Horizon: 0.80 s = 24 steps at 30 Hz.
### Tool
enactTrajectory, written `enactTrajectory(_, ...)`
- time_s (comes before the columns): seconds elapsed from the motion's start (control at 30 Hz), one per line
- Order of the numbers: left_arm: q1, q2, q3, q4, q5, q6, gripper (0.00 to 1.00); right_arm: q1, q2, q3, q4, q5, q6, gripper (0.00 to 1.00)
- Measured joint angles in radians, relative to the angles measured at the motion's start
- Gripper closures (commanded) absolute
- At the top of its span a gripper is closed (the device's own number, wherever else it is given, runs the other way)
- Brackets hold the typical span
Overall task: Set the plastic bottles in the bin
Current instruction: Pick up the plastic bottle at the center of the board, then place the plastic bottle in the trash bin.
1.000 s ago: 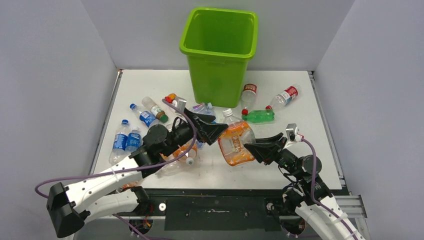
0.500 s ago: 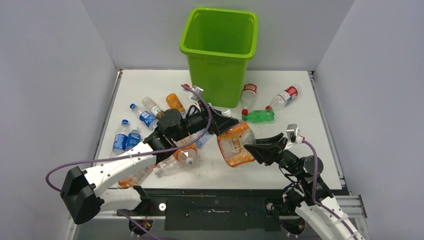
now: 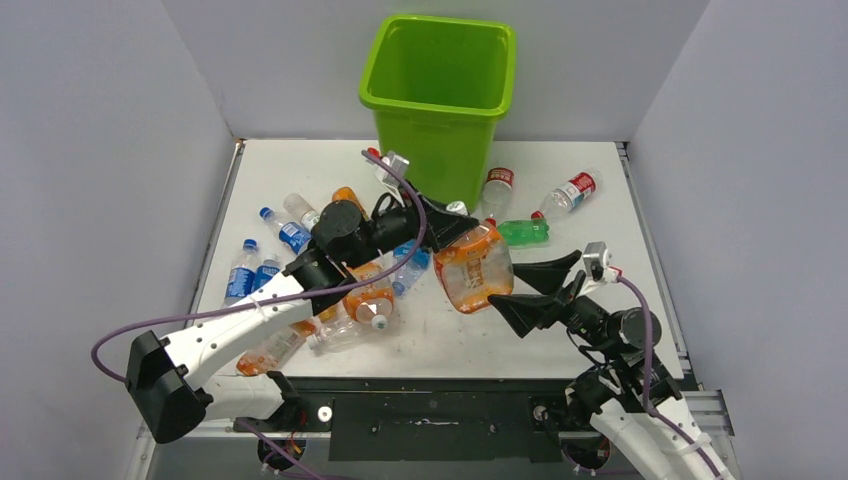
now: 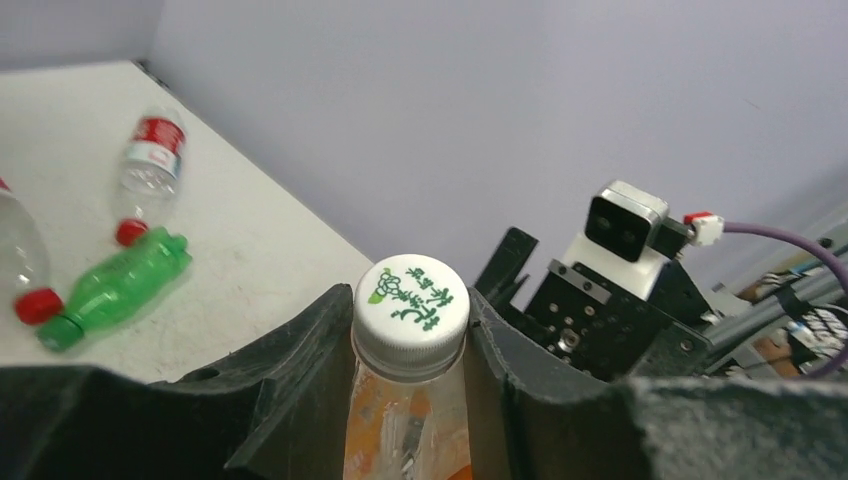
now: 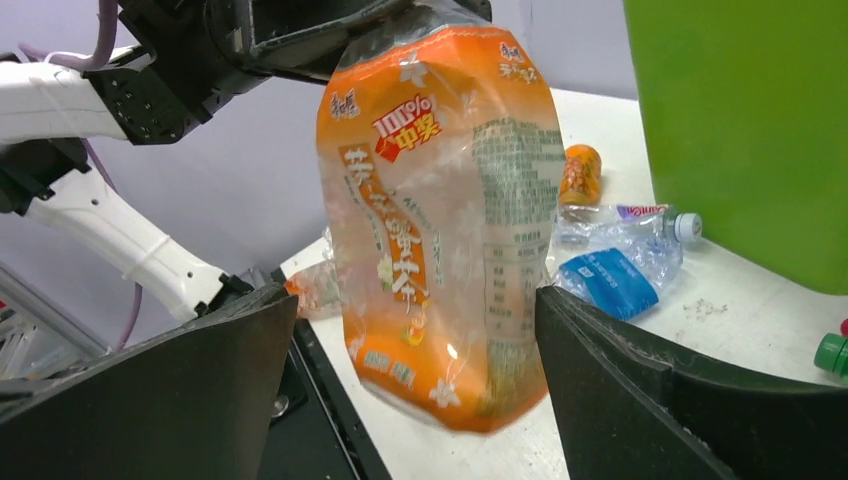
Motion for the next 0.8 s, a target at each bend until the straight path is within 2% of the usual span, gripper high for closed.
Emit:
enactTrajectory(0.1,0.007,-0.005,0.075,-0.059,-0.045,0.079,1.0,0.0,-0.001,0.055,-0.051,0.013,-0.001,0.1)
enactTrajectory(0.2,0.016,-0.02,0.169,-0.09,-0.142,0.225,1.0,0.0,-0.013,0.109,-0.119,0.043,-0.004,0.1)
enactTrajectory(0.33,0.039,-0.043,0.241,0.017,-0.293,0.439,1.0,0.0,-0.05,0.143,-0.179,0.11,-0.009,0.1)
enactTrajectory(0.43,0.106,-0.007,0.33,0.118,-0.36,0.541,1.0,0.0,-0.079,0.142,-0.223,0.169,-0.006,0.1)
enactTrajectory(0.63,0.292,0.174,0.538,0.284,-0.393,0.575,1.0,0.0,-0.105,0.09,-0.262,0.258,0.018,0.1)
enactTrajectory(0.8,0.364,0.349,0.669,0.36,-0.357,0.558,1.0,0.0,-0.105,0.046,-0.294,0.299,0.041,0.1)
